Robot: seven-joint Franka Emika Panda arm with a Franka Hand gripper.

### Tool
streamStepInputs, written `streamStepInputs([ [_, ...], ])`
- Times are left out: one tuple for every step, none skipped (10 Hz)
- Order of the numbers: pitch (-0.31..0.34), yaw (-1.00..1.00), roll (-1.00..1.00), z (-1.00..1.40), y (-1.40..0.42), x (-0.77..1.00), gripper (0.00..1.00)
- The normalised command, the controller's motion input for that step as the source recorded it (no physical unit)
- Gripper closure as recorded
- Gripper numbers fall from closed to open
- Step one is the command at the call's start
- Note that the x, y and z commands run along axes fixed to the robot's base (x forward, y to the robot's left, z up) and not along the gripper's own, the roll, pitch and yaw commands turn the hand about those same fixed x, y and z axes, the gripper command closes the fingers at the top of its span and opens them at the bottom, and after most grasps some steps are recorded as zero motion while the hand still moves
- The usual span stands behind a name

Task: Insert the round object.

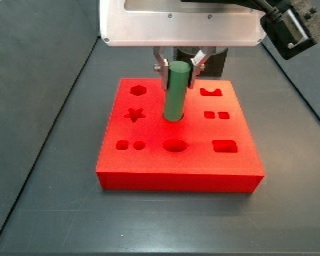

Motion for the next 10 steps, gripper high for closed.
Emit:
streamStepInputs([
  [-0.106, 0.00, 0.02, -0.37, 0.00, 0.01, 1.00],
  [-0.211, 0.00, 0.00, -0.55, 0.00, 0.00, 1.00],
  [-0.240, 0.00, 0.00, -0.57, 0.00, 0.00, 1.00],
  [-0.234, 0.00, 0.00, -0.57, 0.00, 0.00, 1.00],
  [-0.250, 0.00, 0.02, -0.65, 0.00, 0.00, 1.00],
  [-0.257, 0.01, 0.05, -0.70, 0.00, 0.00, 1.00],
  [-0.241, 0.00, 0.08, -0.72, 0.00, 0.00, 1.00],
  [-0.219, 0.00, 0.11, -0.73, 0.00, 0.00, 1.00],
  [-0.060, 0.00, 0.06, -0.23, 0.00, 0.00, 1.00],
  [0.000, 0.00, 0.00, -0.02, 0.00, 0.00, 1.00],
])
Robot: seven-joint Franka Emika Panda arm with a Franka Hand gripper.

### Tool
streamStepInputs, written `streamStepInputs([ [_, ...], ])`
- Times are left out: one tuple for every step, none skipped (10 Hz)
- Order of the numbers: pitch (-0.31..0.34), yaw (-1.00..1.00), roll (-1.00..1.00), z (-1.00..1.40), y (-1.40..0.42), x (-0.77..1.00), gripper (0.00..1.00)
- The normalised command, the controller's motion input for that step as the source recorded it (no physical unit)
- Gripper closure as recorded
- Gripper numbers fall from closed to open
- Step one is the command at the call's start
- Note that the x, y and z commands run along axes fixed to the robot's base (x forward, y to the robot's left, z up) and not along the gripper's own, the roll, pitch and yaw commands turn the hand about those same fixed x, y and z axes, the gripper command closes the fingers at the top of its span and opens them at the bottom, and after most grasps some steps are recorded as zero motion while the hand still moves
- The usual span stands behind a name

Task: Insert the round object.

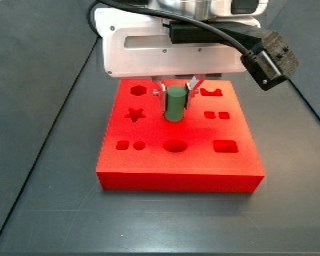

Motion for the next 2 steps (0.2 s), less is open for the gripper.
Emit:
streamStepInputs([
  [0.006, 0.00, 0.00, -0.02, 0.00, 0.00, 1.00],
  [0.007, 0.00, 0.00, -0.01, 0.00, 0.00, 1.00],
])
